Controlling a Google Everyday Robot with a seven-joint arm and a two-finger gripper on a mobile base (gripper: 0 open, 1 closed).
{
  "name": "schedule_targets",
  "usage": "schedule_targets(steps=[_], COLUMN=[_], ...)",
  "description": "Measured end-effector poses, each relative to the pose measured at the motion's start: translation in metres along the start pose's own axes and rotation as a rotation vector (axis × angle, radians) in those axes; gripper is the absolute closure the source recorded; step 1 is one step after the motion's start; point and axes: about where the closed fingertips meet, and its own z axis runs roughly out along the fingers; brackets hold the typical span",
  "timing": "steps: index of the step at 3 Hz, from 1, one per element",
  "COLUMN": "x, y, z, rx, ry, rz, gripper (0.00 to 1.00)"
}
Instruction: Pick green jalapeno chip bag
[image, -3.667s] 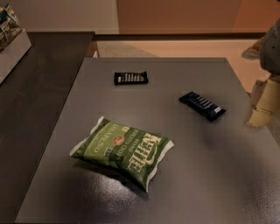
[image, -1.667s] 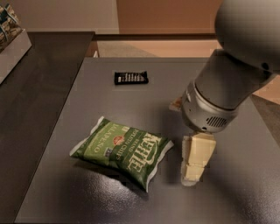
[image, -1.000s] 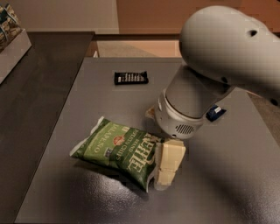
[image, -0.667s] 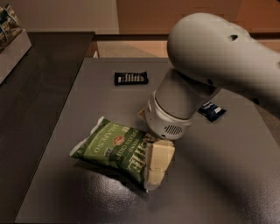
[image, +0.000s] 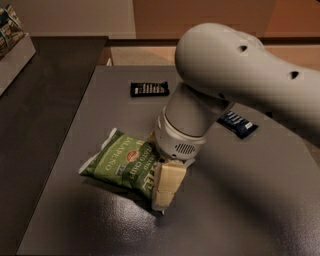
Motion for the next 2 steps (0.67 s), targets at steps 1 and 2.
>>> schedule_targets(steps=[1,2], x=[-0.003,-0.010], y=[-0.001,0.002], z=[-0.006,-0.019], rx=[0.001,0.007], ry=[-0.005,-0.019], rz=[-0.004,-0.022], gripper=[0.41,0.65])
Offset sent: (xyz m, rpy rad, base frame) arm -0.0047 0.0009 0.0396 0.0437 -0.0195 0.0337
